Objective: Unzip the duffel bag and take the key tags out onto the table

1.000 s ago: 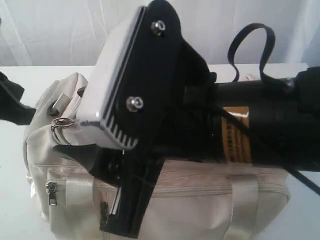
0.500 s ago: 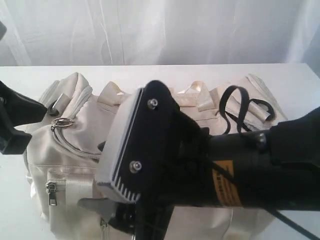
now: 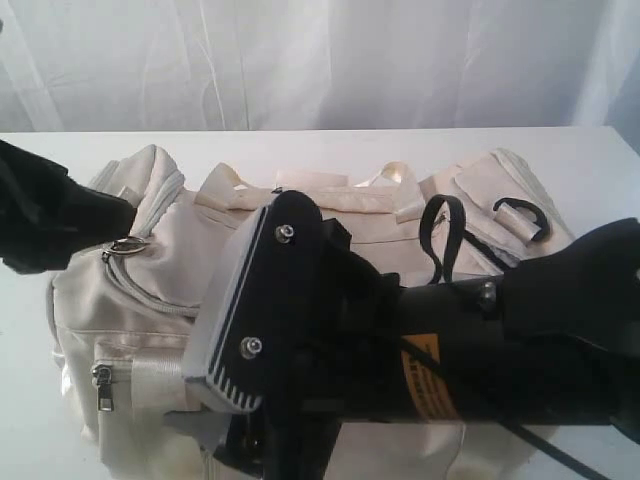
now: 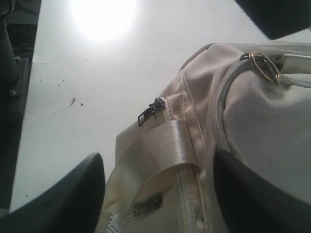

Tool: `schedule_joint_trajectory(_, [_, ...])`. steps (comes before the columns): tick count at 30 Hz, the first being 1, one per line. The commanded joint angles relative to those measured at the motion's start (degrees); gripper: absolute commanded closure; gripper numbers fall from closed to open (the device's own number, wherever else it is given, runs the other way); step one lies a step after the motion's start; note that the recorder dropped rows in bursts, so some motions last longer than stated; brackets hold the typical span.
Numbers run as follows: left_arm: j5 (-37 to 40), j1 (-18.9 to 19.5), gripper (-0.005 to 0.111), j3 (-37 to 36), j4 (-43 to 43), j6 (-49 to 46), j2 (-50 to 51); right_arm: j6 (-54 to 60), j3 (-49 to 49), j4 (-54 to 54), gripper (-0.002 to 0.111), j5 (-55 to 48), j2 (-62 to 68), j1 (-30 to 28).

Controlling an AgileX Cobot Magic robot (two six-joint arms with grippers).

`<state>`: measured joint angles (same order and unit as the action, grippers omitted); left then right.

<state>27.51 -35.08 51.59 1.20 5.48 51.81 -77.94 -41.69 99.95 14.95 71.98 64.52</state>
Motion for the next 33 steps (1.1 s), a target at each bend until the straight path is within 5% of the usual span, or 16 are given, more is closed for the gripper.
schedule_joint_trajectory(1, [-2.32,0.79,0.037,0.19,-0.1,3.52,1.77,-0.3,0.1,0.0,0.047,-0.14,0.11,0.11])
schedule_joint_trajectory(23, [-3.41,0.79,0.037,0.19,3.92,3.74,7.02,-0.97,0.44,0.0,0.053,-0.56,7.89,0.11])
schedule_joint_trajectory(33, [2.13,0.79,0.039,0.19,1.66,3.79,7.02,-0.97,0.53,0.0,0.053,-2.01,7.89,0.11])
